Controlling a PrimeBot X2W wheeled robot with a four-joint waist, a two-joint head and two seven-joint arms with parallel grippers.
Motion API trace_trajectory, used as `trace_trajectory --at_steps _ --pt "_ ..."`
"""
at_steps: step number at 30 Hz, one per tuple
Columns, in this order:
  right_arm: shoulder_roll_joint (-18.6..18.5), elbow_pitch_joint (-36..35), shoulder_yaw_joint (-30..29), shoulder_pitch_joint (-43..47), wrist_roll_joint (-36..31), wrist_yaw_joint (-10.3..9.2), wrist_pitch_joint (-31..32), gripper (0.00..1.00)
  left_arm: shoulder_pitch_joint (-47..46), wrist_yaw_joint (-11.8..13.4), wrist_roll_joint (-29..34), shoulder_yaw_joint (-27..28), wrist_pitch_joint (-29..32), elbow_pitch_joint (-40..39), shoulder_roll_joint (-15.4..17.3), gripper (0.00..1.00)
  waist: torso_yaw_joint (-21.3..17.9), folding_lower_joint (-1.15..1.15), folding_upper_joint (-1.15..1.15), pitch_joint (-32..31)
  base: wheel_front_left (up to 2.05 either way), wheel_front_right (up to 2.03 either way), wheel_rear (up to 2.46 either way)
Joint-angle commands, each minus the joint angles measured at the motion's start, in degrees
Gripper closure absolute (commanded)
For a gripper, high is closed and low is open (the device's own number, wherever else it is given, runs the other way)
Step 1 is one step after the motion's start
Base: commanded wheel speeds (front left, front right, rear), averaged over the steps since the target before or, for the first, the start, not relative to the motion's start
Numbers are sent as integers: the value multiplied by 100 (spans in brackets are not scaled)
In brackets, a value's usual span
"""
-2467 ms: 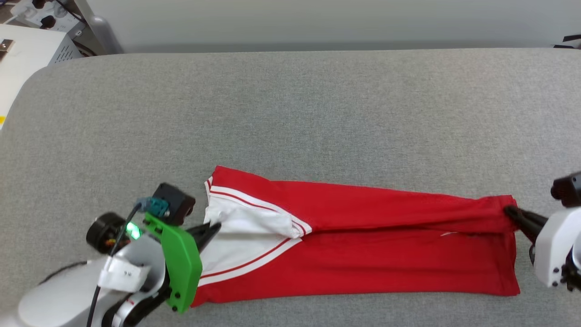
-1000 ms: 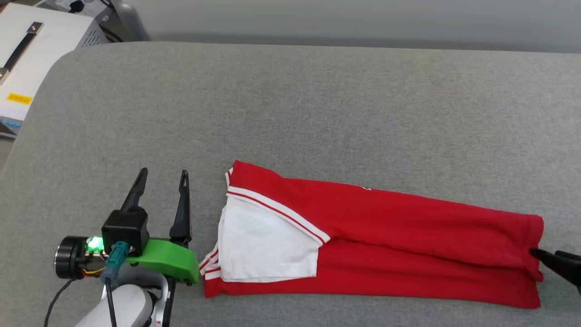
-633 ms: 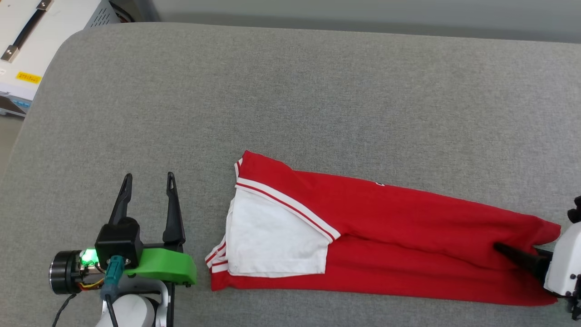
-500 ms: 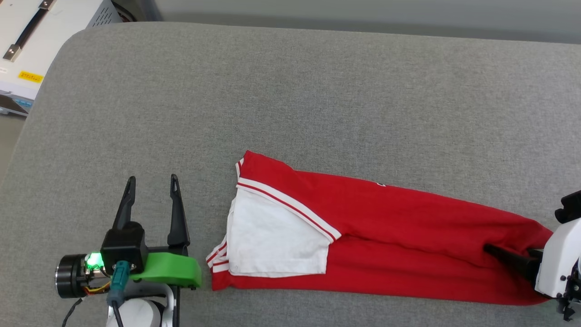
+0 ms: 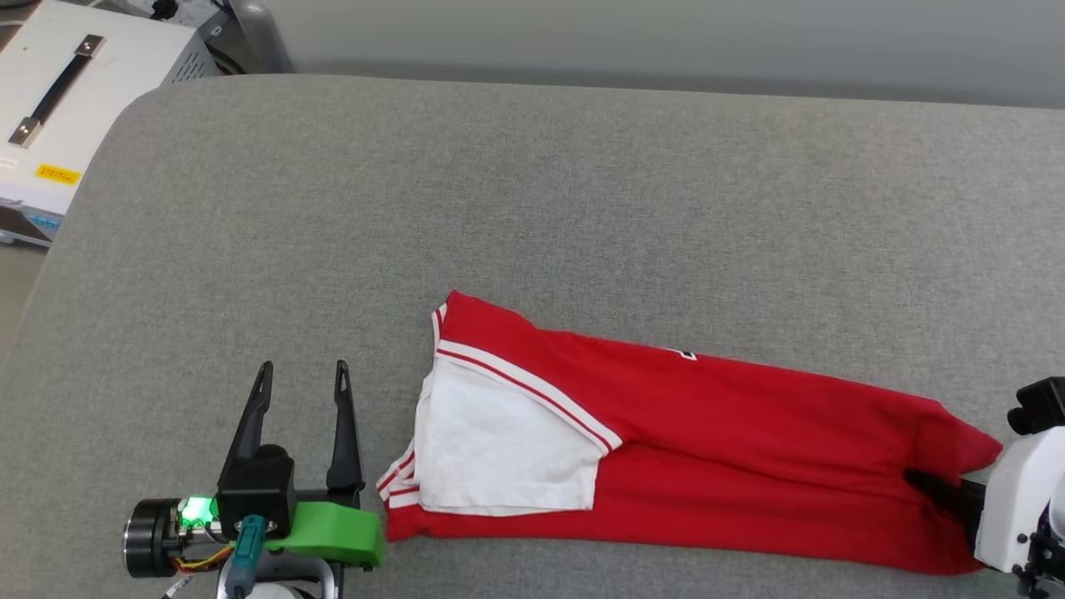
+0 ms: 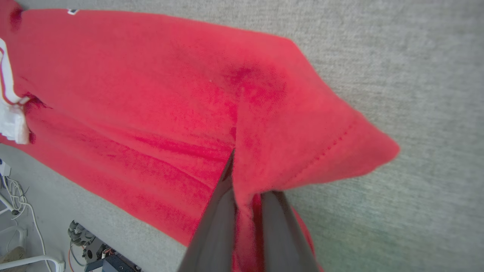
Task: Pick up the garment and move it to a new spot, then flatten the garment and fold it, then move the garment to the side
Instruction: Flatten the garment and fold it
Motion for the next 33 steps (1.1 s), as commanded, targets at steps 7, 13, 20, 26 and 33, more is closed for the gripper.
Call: trace_trajectory --at_steps 7,13,20,26,33 --pt "-549 447 -127 113 -125 -6 -131 100 216 -239 284 186 -34 -27 -180 0 -54 0 0 -201 0 0 0" --pt "-888 919 -270 116 -267 -6 -184 100 299 -385 407 258 -34 -19 -286 0 -56 0 0 -299 0 0 0" --pt "-1009 124 -281 241 30 -6 -6 100 410 -510 480 315 -34 47 -384 0 -107 0 0 -419 0 0 0" --pt "-1068 -1097 -402 324 281 -6 196 100 419 -569 558 302 -34 113 -463 0 -108 0 0 -435 0 0 0" --pt "-702 -1943 -296 12 -86 -6 529 100 271 -644 624 232 -34 165 -541 0 38 0 0 -294 0 0 0"
